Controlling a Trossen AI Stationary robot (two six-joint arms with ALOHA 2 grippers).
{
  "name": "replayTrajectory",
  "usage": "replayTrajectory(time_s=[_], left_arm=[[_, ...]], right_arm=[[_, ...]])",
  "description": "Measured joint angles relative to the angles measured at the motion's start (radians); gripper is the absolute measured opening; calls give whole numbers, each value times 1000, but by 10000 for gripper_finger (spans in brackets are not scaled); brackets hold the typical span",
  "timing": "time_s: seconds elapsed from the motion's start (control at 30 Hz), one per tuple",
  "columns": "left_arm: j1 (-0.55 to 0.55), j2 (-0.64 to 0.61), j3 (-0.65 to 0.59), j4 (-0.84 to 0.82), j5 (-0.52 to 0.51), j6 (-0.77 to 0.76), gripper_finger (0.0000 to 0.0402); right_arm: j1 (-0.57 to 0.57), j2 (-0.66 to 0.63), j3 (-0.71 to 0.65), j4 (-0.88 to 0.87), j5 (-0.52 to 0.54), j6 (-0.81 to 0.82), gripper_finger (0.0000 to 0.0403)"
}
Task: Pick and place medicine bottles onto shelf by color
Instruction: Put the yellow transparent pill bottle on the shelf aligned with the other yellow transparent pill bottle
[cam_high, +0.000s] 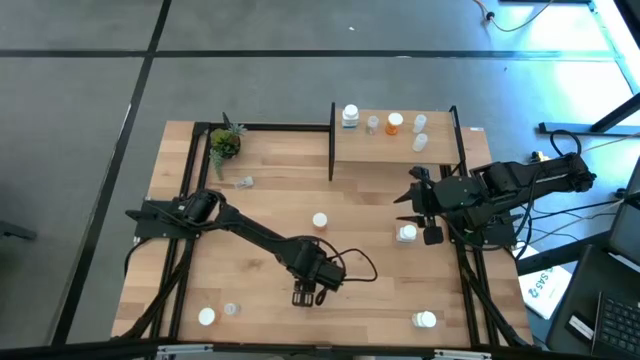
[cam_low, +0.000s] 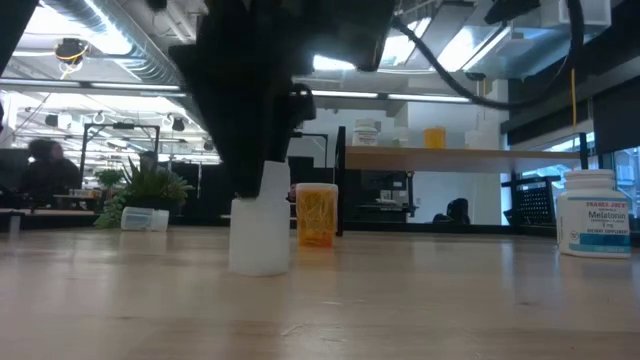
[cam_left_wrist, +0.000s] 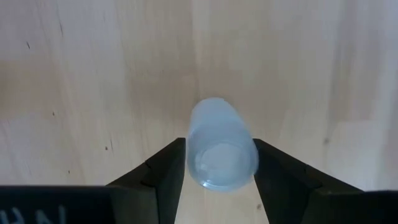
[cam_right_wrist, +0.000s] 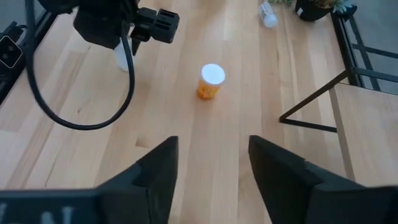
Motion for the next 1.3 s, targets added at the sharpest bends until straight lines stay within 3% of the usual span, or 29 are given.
replayTrajectory(time_s=[0.27,0.7,0.97,1.3], left_arm=[[-6,-1,113,-73,7,1,174],[-49,-1,315,-273,-163,-24,174],[-122,-1,439,-506,-391,-269,174],[-259,-81,446,-502,-511,-556,174]], right_arm=[[0,0,0,0,0,-1,203],[12,2,0,16,1,-59,204],[51,52,1,181,41,-165,204],[69,173,1,246,111,-286,204]])
